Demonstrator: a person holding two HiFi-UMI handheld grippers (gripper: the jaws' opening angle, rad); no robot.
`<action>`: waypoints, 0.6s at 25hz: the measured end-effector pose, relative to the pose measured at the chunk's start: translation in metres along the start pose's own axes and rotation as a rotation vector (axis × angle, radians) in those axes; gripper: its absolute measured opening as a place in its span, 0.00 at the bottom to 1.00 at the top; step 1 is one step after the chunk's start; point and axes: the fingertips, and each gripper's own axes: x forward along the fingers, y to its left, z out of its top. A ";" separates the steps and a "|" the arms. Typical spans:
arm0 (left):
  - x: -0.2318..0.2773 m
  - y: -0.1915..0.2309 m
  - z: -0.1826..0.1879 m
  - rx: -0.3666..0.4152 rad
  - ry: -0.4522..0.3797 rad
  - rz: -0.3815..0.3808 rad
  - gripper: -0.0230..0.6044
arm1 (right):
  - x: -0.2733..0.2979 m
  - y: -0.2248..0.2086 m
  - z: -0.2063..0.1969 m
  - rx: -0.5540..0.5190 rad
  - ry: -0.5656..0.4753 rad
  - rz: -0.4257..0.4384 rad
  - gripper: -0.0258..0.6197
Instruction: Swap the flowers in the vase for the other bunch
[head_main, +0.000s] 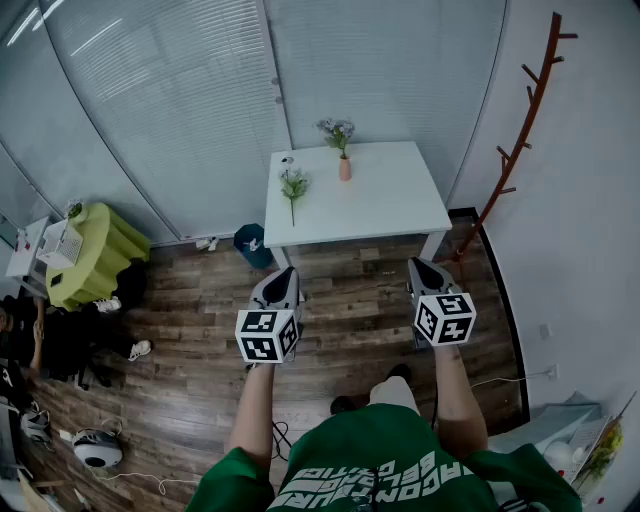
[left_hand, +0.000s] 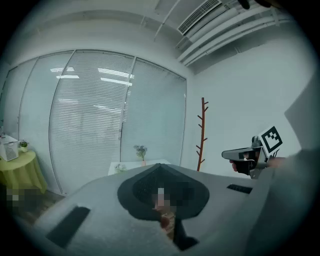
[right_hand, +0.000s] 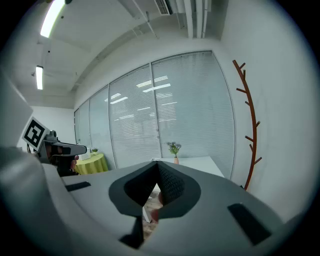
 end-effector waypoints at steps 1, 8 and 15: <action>0.001 0.000 0.001 0.002 -0.002 -0.002 0.04 | 0.000 0.001 0.001 -0.002 -0.003 0.002 0.05; 0.000 0.000 0.006 0.004 -0.013 -0.008 0.04 | 0.001 0.006 0.003 -0.011 0.000 0.007 0.05; -0.002 0.011 0.007 -0.001 -0.012 0.001 0.03 | 0.004 0.010 0.008 0.000 -0.011 -0.002 0.06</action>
